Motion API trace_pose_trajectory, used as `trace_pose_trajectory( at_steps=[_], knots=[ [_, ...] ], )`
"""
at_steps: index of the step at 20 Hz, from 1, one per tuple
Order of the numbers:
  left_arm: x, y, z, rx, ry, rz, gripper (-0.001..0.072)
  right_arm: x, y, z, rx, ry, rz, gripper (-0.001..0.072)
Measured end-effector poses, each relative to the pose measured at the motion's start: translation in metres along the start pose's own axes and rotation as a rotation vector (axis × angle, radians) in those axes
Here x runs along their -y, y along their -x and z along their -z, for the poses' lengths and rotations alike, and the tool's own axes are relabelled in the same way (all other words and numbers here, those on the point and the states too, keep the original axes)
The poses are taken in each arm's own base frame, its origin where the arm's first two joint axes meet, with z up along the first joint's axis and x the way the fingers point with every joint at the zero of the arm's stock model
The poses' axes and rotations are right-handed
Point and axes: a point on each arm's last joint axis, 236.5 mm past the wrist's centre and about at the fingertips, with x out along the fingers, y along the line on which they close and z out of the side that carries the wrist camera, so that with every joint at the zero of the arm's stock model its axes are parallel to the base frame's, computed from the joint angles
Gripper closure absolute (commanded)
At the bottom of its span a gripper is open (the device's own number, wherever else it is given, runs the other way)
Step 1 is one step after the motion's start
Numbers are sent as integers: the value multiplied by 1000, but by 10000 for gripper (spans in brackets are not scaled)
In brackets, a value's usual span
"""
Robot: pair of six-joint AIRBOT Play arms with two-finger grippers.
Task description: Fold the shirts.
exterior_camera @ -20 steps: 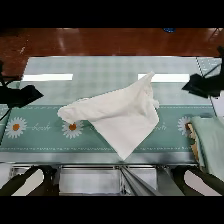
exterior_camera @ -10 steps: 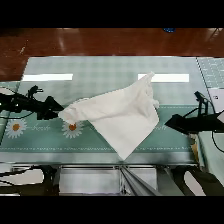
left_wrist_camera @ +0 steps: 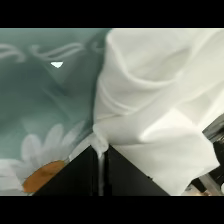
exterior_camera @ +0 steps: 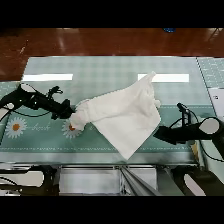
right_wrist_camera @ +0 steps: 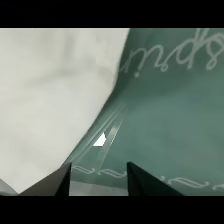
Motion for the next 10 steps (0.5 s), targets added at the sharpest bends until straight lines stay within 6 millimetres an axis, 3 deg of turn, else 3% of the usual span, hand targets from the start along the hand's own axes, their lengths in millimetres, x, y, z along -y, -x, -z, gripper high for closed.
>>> trace_pose_trajectory(
  at_steps=[5, 10],
  knots=[
    [21, 6, -9, 7, -88, -1, 678, -13, -22, 15, -42, -26, -45, 304],
    [29, 10, -13, 15, -117, 0, 678, -33, -52, 20, -102, -65, -113, 304]
  ],
)
